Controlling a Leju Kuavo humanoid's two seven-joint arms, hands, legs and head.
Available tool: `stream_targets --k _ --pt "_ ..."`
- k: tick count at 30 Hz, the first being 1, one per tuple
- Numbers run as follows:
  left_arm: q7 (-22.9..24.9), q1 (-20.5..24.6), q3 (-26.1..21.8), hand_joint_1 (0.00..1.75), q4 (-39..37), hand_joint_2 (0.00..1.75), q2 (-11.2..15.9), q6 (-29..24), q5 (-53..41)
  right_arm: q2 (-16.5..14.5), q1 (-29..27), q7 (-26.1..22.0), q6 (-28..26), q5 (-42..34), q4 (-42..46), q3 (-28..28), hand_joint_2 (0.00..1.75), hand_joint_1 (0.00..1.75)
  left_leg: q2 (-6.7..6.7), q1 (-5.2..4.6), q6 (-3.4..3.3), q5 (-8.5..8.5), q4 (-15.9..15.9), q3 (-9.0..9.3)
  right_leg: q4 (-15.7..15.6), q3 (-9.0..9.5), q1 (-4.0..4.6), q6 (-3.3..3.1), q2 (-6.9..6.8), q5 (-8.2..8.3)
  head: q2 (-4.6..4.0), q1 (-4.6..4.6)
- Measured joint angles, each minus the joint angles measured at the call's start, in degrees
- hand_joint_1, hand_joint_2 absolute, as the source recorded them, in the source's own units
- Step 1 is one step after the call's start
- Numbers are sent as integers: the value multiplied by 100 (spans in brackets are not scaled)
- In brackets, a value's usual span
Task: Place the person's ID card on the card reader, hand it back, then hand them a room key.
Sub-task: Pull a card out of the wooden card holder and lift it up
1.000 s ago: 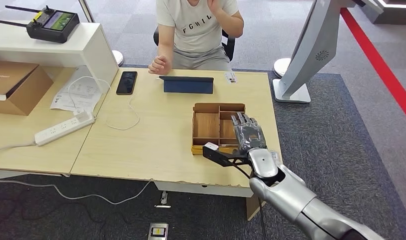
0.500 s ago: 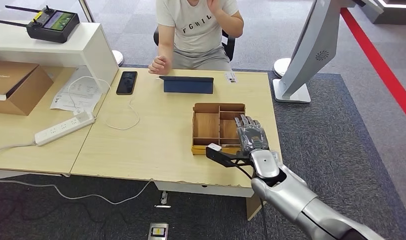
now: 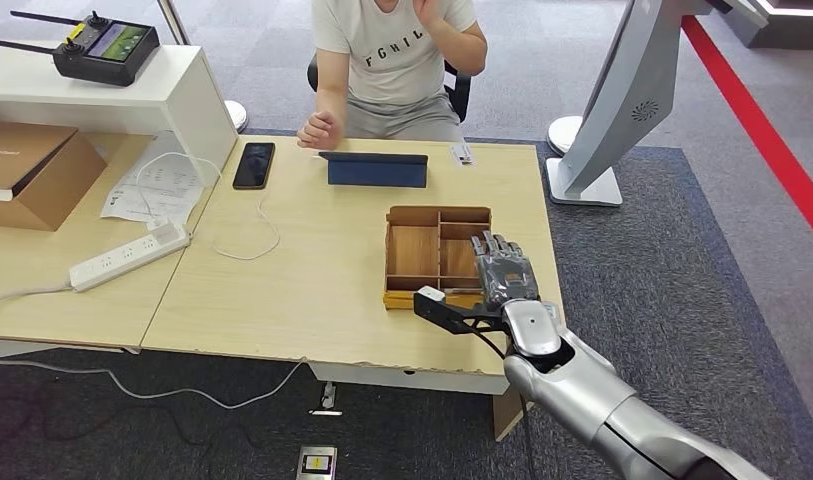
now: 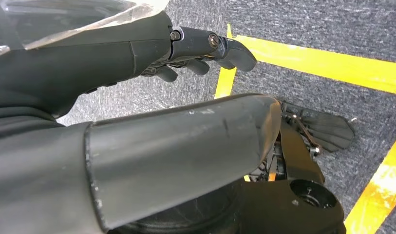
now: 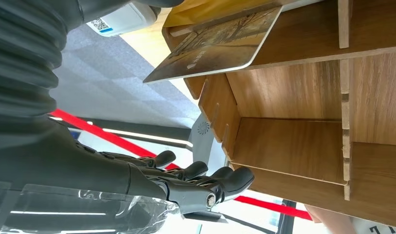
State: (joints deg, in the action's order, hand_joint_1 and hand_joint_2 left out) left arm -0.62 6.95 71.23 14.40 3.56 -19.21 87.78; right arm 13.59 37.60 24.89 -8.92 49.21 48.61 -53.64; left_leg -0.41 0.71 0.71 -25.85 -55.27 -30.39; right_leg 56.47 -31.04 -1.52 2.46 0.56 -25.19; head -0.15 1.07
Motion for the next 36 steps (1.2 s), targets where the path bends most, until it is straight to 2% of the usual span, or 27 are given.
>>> stream_targets --k 20,21,24,25,36 --pt "48 0 0 0 0 0 -32 -128 0 0 -1 22 3 -43 7 -5 175 0 0 0 0 0 0 0 0 0 0 0 0 0 0 0" --pt "41 0 0 0 0 0 -33 -129 0 0 -1 27 3 -43 8 -6 175 6 0 0 0 0 0 0 0 0 0 0 0 0 0 0" --pt "24 0 0 0 0 0 -36 -129 0 0 -1 39 8 -43 8 -7 175 137 0 0 0 0 0 0 0 0 0 0 0 0 0 0" --pt "18 0 0 0 0 0 -37 -129 0 0 -1 43 10 -43 8 -7 175 175 0 0 0 0 0 0 0 0 0 0 0 0 0 0" --pt "-1 0 0 0 0 0 -39 -140 0 0 -1 63 135 -75 10 -27 175 175 0 0 0 0 0 0 0 0 0 0 0 0 0 0"
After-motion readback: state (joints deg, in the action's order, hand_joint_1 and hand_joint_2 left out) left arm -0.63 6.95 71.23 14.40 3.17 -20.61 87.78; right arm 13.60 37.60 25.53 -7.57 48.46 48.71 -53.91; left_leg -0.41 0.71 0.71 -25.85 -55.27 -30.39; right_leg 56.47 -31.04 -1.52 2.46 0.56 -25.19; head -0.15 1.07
